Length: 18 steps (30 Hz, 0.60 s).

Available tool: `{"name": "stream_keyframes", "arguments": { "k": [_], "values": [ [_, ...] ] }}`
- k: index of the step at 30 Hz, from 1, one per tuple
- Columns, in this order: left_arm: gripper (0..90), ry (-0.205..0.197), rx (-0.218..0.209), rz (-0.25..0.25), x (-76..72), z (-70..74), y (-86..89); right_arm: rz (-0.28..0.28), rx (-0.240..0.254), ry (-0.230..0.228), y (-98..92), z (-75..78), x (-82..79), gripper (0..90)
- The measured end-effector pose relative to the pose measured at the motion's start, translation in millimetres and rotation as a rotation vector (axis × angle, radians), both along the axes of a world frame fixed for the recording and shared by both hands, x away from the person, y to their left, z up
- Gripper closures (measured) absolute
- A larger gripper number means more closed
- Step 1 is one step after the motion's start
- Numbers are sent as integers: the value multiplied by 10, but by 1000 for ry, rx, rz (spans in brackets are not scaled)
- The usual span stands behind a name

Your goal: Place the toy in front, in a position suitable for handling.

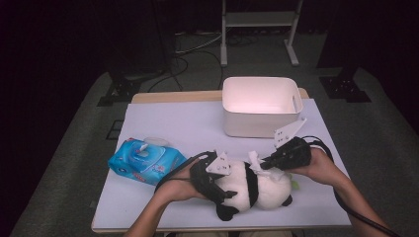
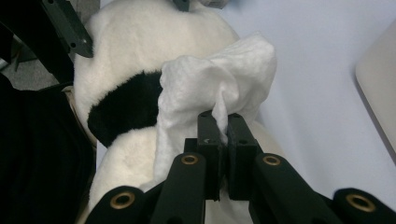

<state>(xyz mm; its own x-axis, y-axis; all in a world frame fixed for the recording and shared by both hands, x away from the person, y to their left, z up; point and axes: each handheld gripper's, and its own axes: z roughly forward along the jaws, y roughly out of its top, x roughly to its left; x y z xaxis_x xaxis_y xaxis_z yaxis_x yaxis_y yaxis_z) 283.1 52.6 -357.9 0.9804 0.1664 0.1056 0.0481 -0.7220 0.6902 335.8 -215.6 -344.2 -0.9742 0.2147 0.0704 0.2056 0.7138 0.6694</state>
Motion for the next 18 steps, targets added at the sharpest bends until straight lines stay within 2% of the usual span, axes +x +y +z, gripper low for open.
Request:
{"name": "stream_keyframes", "arguments": {
  "k": [3, 7, 9, 12, 14, 18],
  "values": [
    [217, -8, 3, -8, -21, 5, -7, -24, 10, 1, -108, -1, -9, 856],
    [218, -16, 5, -10, -46, 9, -16, -73, 25, 7, -372, -43, -41, 856],
    [217, -19, 6, -15, -49, 9, -20, -110, 33, 31, -509, -83, -67, 855],
    [218, -27, 5, -18, -65, 11, -32, -128, 45, 44, -613, -129, -72, 854],
    [218, -34, 13, -23, -77, 17, -41, -125, 48, 48, -615, -133, -67, 854],
    [217, -40, 18, -24, -84, 20, -44, -86, 35, 35, -451, -90, -32, 854]
  ]
}}
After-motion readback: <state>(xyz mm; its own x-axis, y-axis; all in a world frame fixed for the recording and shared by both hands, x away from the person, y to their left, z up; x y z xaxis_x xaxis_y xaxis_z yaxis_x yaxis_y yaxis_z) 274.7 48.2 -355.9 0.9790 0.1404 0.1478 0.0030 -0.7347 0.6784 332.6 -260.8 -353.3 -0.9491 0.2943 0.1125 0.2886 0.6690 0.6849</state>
